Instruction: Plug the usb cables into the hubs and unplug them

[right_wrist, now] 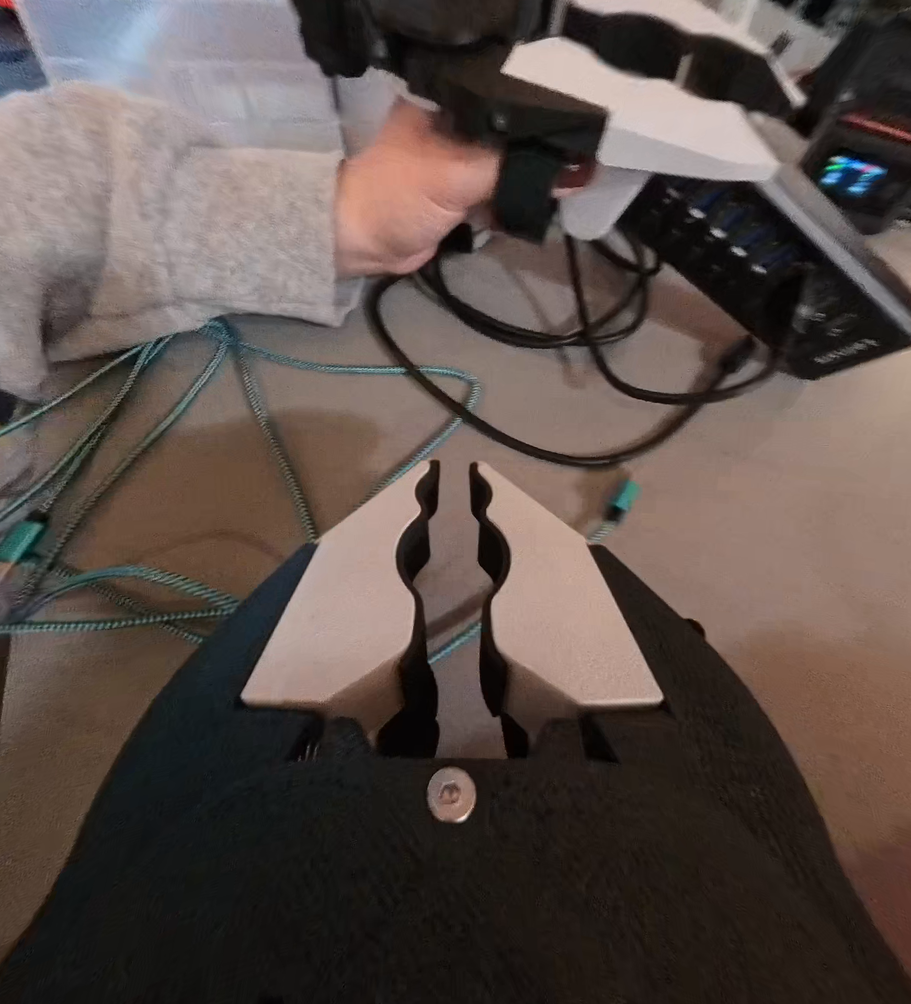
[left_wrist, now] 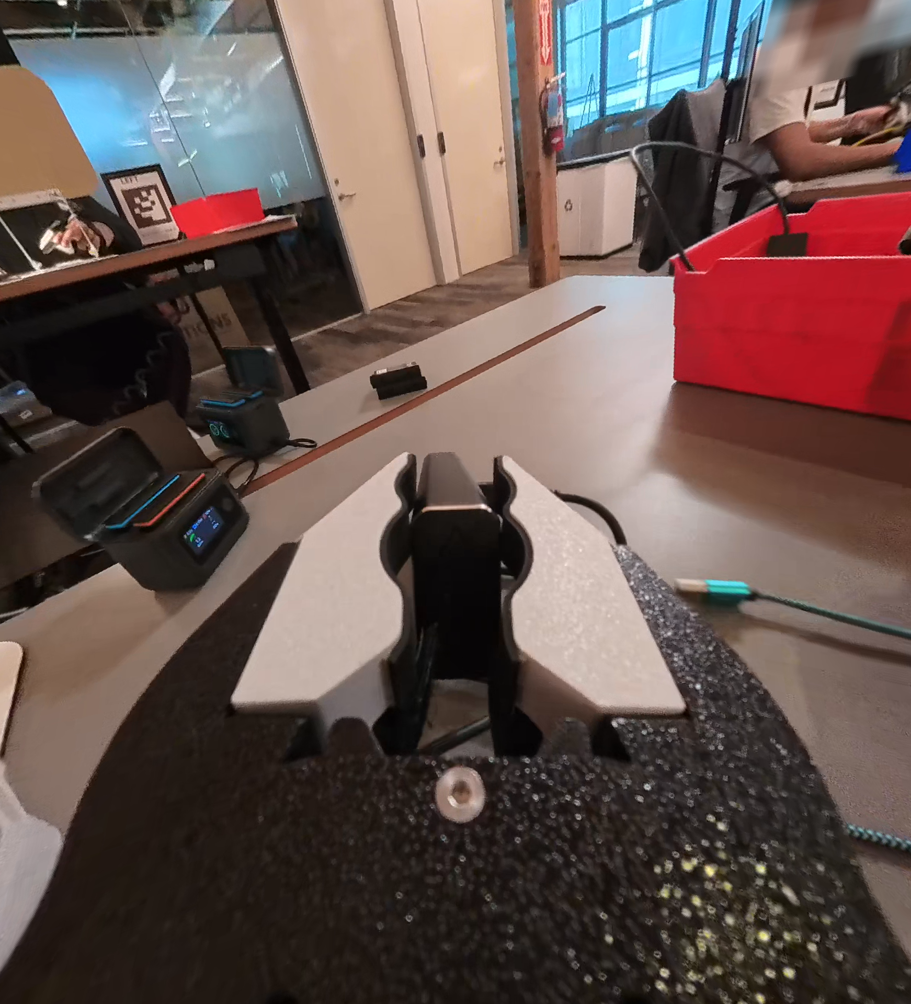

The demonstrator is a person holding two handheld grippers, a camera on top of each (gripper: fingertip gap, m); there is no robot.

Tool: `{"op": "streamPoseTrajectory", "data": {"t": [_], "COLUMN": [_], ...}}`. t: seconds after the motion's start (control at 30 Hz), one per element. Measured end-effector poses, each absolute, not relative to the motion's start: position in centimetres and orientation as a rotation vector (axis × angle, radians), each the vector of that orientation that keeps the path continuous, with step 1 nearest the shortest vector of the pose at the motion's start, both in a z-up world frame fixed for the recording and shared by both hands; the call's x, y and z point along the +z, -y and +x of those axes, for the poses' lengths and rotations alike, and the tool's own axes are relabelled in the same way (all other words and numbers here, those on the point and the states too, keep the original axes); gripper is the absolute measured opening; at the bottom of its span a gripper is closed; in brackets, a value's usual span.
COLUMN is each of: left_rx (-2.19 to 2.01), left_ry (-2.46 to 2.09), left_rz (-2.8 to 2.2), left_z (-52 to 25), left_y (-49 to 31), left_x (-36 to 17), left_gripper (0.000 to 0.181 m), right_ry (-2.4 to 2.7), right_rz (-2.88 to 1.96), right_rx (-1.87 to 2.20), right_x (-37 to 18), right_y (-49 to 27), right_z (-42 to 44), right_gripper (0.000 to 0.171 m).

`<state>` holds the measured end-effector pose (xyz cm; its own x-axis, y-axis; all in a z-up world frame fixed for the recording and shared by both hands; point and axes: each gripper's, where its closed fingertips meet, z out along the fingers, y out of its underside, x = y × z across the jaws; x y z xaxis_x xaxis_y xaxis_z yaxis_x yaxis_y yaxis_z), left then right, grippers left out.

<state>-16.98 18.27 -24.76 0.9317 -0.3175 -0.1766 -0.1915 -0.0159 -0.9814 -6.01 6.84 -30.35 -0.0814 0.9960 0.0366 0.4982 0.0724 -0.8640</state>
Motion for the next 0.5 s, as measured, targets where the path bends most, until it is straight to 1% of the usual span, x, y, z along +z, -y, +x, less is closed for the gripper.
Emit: {"op": "streamPoseTrajectory", "data": {"t": [0.03, 0.1, 0.13, 0.2, 0.33, 0.4, 0.5], "left_rx": [-0.115, -0.129, -0.128, -0.122, -0.124, -0.141, -0.183], "left_ry": [-0.400, -0.390, -0.389, -0.399, -0.407, -0.395, -0.362], "left_rz": [-1.593, -1.585, -1.582, -1.579, -1.582, -1.582, -1.581], "left_z": [-17.0, -17.2, -17.2, -17.1, -17.0, -17.1, -17.3], "left_y": [-18.2, -18.0, -17.9, -17.9, -17.9, -17.9, -18.1], "left_x": [-24.9, -25.1, -25.1, -25.2, -25.4, -25.4, -25.4], "left_gripper": [0.026, 0.026, 0.026, 0.026, 0.026, 0.026, 0.025], "right_ry": [1.720, 1.805, 1.820, 1.812, 1.889, 1.943, 1.999], "right_rz": [-1.499, -1.516, -1.526, -1.523, -1.481, -1.504, -1.530], "right_rx": [0.914, 0.778, 0.671, 0.572, 0.824, 0.779, 0.822], "right_x": [-30.9, -32.4, -32.8, -32.4, -30.5, -31.0, -31.7], "right_y": [-6.1, -5.8, -6.3, -6.4, -0.3, 1.5, 5.5], "right_z": [-6.3, -6.5, -6.4, -6.2, -6.1, -5.7, -6.5], "right_gripper": [0.007, 0.008, 0.015, 0.037, 0.093, 0.113, 0.118]}}
